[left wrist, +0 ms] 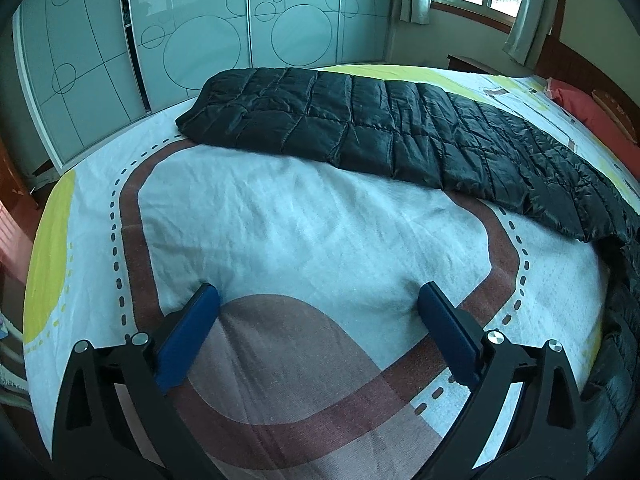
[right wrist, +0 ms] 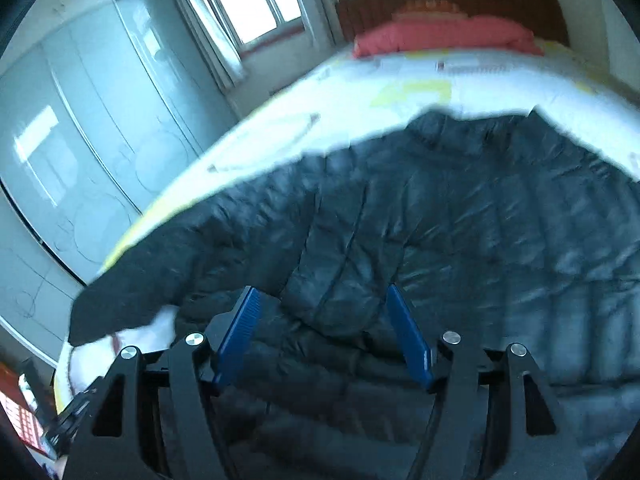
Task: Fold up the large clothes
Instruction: 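Carry the held sleeve with the right gripper across the jacket body, then lay the sleeve on the jacket body and open the right gripper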
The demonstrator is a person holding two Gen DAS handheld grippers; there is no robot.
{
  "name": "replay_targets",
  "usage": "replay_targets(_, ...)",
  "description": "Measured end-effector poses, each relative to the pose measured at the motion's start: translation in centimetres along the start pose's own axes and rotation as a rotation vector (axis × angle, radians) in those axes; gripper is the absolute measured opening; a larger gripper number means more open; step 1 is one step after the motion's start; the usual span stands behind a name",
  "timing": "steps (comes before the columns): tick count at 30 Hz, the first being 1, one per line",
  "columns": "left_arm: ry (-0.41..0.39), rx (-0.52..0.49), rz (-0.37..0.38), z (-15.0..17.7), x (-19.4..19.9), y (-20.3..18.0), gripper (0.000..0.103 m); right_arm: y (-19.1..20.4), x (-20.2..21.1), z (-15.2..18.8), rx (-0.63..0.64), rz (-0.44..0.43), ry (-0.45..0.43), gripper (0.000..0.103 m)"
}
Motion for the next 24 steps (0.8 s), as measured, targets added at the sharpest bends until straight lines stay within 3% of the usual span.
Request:
replay_targets(1,0.000,0.000,0.000,0.0,0.0,0.0,0.099,-1.2,1.6,-0.3,-0.012,0.020,-0.034,0.064)
replay_targets(3,0.000,0.000,-0.001,0.0,0.0,0.0,0.099,-5.2,5.0,-1.2,-0.054,0.102,-0.093,0.050)
replay_targets(5,-0.002,-0.001,-0.003,0.1,0.1,0.0,0.100,-11.3,8.1,-2.1,-0.125,0.239,-0.147,0.035)
replay_targets(7,-0.002,-0.003,-0.005,0.1,0.0,0.0,0.100,-17.5,10.5,-2.6,-0.232,0.366,-0.182,0.026)
replay_targets(11,-0.005,-0.006,-0.010,0.1,0.1,-0.1,0.100,-26.6,12.5,-2.0,-0.387,0.512,-0.183,0.021)
replay_targets(14,-0.006,-0.010,-0.015,0.2,0.1,-0.2,0.100,-27.5,10.7,-0.8,-0.363,0.507,-0.109,0.021)
replay_targets(17,-0.008,-0.013,-0.019,0.2,0.1,-0.3,0.100,-27.2,6.7,1.1,-0.325,0.435,0.016,0.021)
replay_targets(22,-0.008,-0.015,-0.021,0.2,0.1,-0.4,0.100,-26.8,6.8,0.8,-0.306,0.436,0.032,0.021)
replay_targets(24,-0.008,-0.016,-0.023,0.2,0.1,-0.4,0.100,-26.5,7.6,-0.3,-0.289,0.458,-0.001,0.021)
Point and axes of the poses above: each gripper's, at about its wrist camera, not at the fingertips, and x roughly against the way its jaws point, y to its left, z to its underside, the point moved 1 cm from there along -x, roughly the way its jaws point, and after that the axes turned 1 degree about -y, right-handed, at the moved point
